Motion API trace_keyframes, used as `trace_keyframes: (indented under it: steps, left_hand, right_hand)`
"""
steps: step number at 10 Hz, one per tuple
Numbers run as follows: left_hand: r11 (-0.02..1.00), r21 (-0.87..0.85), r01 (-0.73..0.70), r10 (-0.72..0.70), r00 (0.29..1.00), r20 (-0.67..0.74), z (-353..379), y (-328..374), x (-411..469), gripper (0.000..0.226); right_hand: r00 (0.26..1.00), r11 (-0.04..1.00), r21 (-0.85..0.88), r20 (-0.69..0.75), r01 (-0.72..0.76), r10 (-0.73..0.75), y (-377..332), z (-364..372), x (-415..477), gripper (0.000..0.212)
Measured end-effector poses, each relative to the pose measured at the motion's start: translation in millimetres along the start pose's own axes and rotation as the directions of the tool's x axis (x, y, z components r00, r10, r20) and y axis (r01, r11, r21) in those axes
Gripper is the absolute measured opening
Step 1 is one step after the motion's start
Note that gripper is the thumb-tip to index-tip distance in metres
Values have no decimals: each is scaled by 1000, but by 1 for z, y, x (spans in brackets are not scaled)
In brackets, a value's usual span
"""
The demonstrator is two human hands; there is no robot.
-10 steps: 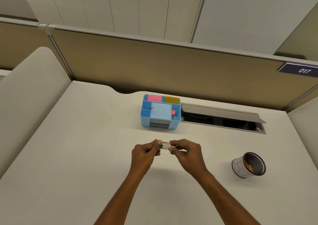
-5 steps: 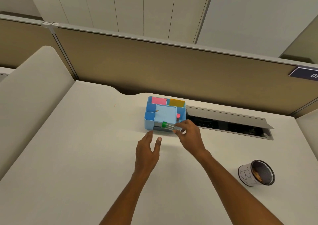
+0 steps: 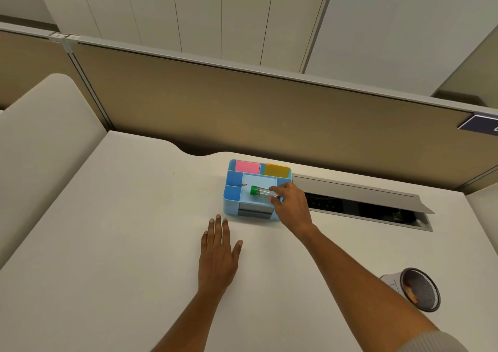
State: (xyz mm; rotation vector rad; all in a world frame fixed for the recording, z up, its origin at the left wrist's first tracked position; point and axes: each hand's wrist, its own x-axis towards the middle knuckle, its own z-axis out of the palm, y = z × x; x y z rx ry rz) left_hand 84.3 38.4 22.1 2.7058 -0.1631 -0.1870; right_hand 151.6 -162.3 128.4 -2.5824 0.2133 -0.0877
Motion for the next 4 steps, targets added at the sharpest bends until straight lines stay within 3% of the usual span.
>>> trace_keyframes:
  steps: [4]
  left_hand:
    - [992, 122, 42, -54, 994, 98, 22, -8, 0, 86]
  right_hand:
    - [997, 998, -70, 76, 12, -6, 1, 14, 9, 42]
